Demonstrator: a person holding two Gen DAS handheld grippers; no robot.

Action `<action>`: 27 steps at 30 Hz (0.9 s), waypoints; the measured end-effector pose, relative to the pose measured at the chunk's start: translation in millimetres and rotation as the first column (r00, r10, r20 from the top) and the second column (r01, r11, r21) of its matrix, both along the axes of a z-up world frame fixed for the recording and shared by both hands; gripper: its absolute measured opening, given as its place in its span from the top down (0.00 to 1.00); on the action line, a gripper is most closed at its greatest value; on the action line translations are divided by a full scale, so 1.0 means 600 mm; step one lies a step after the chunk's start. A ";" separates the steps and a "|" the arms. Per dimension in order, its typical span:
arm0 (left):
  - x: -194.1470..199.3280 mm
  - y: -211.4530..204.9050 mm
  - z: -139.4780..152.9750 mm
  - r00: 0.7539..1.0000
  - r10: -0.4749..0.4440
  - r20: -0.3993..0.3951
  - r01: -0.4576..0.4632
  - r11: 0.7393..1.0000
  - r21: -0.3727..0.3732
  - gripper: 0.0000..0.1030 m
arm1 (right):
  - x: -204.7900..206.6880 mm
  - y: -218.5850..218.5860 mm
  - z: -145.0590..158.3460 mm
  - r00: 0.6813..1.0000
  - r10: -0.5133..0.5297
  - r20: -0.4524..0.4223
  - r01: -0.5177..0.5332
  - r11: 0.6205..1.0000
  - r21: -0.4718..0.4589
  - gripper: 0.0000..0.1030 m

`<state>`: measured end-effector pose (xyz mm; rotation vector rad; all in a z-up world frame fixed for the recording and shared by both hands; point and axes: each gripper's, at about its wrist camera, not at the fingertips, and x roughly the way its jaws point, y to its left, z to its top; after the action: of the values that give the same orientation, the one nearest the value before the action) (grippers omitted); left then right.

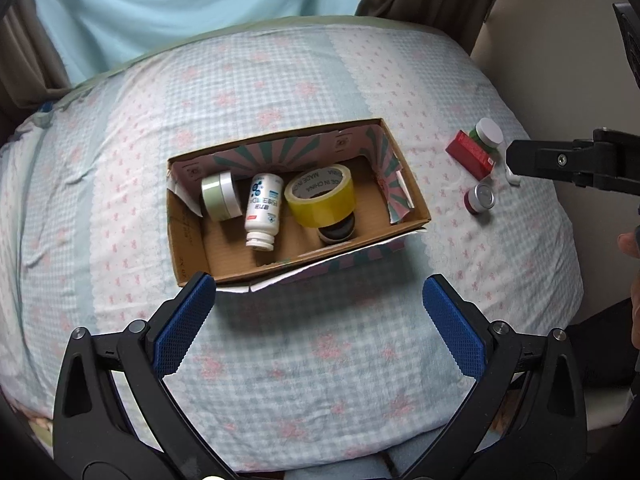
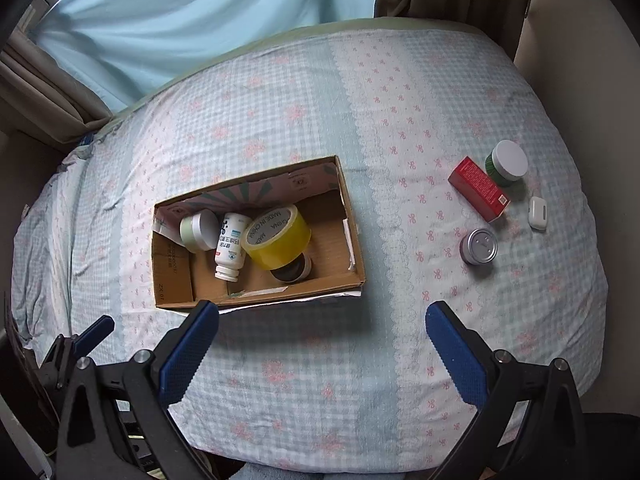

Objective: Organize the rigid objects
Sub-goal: 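Move both tools back toward the remaining items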

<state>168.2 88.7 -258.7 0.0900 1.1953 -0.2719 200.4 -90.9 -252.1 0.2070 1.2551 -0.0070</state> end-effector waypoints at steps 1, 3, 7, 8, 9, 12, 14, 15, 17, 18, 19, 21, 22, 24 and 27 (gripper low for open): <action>-0.006 -0.013 0.006 1.000 -0.011 0.003 0.011 1.000 0.001 0.00 | -0.005 -0.012 0.010 1.000 -0.004 0.015 0.004 1.000 -0.010 0.00; -0.018 -0.044 0.016 0.999 -0.032 0.014 0.031 0.999 0.005 0.00 | -0.014 -0.042 0.026 0.999 -0.006 0.046 0.006 1.000 0.001 0.00; -0.030 -0.116 0.026 0.999 -0.044 0.029 0.044 0.999 0.011 0.00 | -0.026 -0.108 0.042 0.996 -0.008 0.090 0.007 1.000 0.013 0.00; -0.033 -0.135 0.027 0.999 -0.041 0.033 0.041 0.999 0.013 0.00 | -0.027 -0.125 0.043 0.995 -0.007 0.097 0.006 1.000 0.008 0.00; -0.034 -0.154 0.028 0.999 -0.037 0.035 0.036 0.999 0.017 0.00 | -0.027 -0.144 0.043 0.995 -0.002 0.103 0.002 1.000 0.002 0.00; -0.039 -0.208 0.027 1.000 -0.004 0.025 0.004 1.000 0.016 0.00 | -0.021 -0.205 0.039 0.992 0.035 0.118 -0.033 0.999 -0.024 0.00; -0.041 -0.245 0.020 1.000 0.017 0.009 -0.017 1.000 0.014 0.00 | -0.014 -0.250 0.032 0.990 0.064 0.127 -0.061 0.998 -0.025 0.00; -0.041 -0.264 0.015 1.000 0.027 0.001 -0.027 0.999 0.020 0.00 | -0.010 -0.273 0.028 0.988 0.076 0.132 -0.073 0.997 -0.029 0.00; -0.040 -0.301 0.004 0.999 0.043 -0.015 -0.043 0.999 0.015 0.00 | 0.000 -0.315 0.019 0.985 0.100 0.143 -0.095 0.995 -0.044 0.00; -0.039 -0.319 -0.003 0.999 0.049 -0.023 -0.049 0.999 0.007 0.00 | 0.005 -0.335 0.015 0.982 0.110 0.152 -0.103 0.993 -0.054 0.00; -0.037 -0.337 -0.010 0.998 0.050 -0.030 -0.050 0.999 -0.001 0.00 | 0.008 -0.355 0.011 0.979 0.122 0.164 -0.113 0.992 -0.061 0.00; -0.032 -0.371 -0.025 0.999 0.040 -0.035 -0.040 0.999 -0.012 0.00 | 0.020 -0.390 0.000 0.973 0.145 0.182 -0.134 0.988 -0.072 0.00; -0.030 -0.386 -0.034 0.999 0.032 -0.030 -0.032 0.999 -0.012 0.00 | 0.027 -0.404 -0.007 0.969 0.158 0.188 -0.145 0.986 -0.081 0.00; -0.023 -0.416 -0.054 1.000 0.017 -0.017 -0.017 1.000 -0.002 0.00 | 0.041 -0.429 -0.024 0.965 0.178 0.195 -0.160 0.982 -0.104 0.00; -0.003 -0.456 -0.097 1.000 0.002 0.006 -0.002 1.000 0.006 0.00 | 0.065 -0.459 -0.063 0.959 0.199 0.200 -0.177 0.976 -0.123 0.00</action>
<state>166.4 -184.6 -316.9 0.0949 1.1906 -0.2655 239.7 -366.4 -289.9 -0.0034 1.0541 0.1117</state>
